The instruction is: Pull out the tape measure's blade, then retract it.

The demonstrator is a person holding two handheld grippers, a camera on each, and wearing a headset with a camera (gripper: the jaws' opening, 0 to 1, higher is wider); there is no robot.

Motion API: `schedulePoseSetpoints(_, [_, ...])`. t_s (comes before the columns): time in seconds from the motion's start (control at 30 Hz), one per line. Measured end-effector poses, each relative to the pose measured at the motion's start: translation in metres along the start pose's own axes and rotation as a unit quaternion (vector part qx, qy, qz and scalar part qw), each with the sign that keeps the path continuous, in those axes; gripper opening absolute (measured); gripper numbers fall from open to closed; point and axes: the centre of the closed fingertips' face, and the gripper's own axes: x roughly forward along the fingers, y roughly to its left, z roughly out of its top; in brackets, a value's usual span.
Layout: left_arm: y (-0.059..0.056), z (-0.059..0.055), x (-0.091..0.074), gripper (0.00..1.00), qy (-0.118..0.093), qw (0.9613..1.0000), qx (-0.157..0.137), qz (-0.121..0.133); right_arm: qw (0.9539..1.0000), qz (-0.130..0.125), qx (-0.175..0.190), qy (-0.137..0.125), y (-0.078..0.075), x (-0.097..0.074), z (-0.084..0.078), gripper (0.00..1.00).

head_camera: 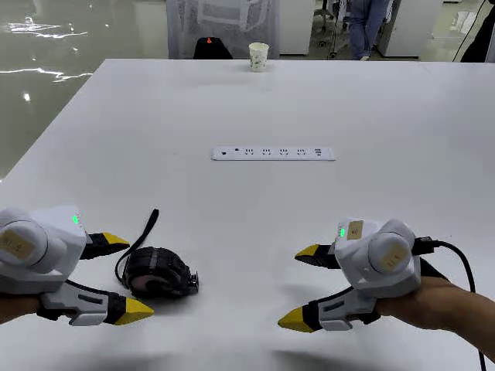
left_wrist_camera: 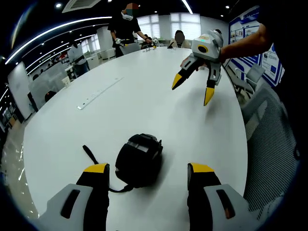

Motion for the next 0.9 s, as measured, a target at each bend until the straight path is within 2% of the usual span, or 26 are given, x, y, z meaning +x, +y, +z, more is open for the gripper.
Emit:
schedulePoseSetpoints(0.23, [0.006, -0.006, 0.005, 0.55, 0.025, 0.9993, 0.025, -0.012, 0.9998, 0.015, -0.013, 0.009, -0.003, 0.014, 0.005, 0.54])
schedulePoseSetpoints(0.6, [0.014, -0.004, 0.012, 0.49, 0.047, 0.9973, 0.047, -0.032, 0.999, 0.034, -0.025, 0.017, -0.005, 0.033, 0.015, 0.46])
schedulePoseSetpoints(0.9, [0.016, -0.007, 0.017, 0.43, 0.075, 0.9922, 0.078, -0.063, 0.998, 0.046, -0.038, 0.023, -0.007, 0.049, 0.024, 0.41])
